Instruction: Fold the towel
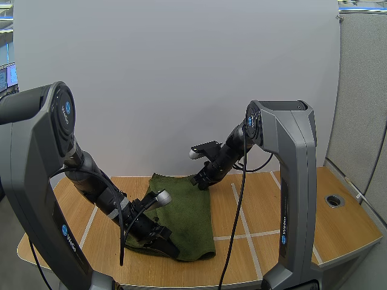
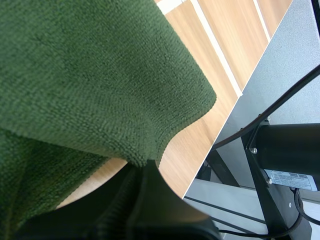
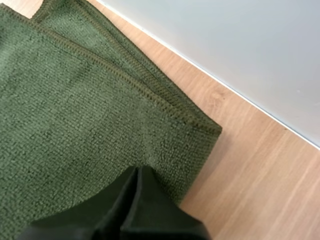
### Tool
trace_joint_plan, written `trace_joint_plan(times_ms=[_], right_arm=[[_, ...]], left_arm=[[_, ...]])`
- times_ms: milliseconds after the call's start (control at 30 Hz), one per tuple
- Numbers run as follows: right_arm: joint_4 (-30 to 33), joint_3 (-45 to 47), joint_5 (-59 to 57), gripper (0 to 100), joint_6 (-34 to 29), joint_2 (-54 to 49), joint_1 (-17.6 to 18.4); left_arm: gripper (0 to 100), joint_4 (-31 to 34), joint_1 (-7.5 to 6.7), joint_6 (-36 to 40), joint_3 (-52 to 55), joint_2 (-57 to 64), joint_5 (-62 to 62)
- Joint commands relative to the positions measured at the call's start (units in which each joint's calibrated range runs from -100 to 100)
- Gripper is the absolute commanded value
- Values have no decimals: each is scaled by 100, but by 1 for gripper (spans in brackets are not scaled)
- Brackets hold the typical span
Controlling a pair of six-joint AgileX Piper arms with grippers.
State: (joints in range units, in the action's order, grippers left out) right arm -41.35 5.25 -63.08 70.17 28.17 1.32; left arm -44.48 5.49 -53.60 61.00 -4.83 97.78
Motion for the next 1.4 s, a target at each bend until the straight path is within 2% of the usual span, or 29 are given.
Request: trace_joint_plan(times_ms=[0,567,900,1000,1267,1367], right_arm=[[3,37,46,0,34,-1,-26],[136,37,26,0,34,-1,-26],[136,37,-31,0,34,-1,-26],[136,37,-72,0,24,-1,-26],[136,37,-96,0,24,-1,-26],[136,37,-94,0,4,-1,-26]], left_arm=[[0,100,-14,-54,-174,-21,222],[0,876,-14,853,-1860,689,222],[0,1851,13,1249,-2113,871,222],[0,1931,128,1249,-2113,871,222],[0,2277,568,1249,-2113,871,222],[0,2292,636,1240,-2113,930,222]])
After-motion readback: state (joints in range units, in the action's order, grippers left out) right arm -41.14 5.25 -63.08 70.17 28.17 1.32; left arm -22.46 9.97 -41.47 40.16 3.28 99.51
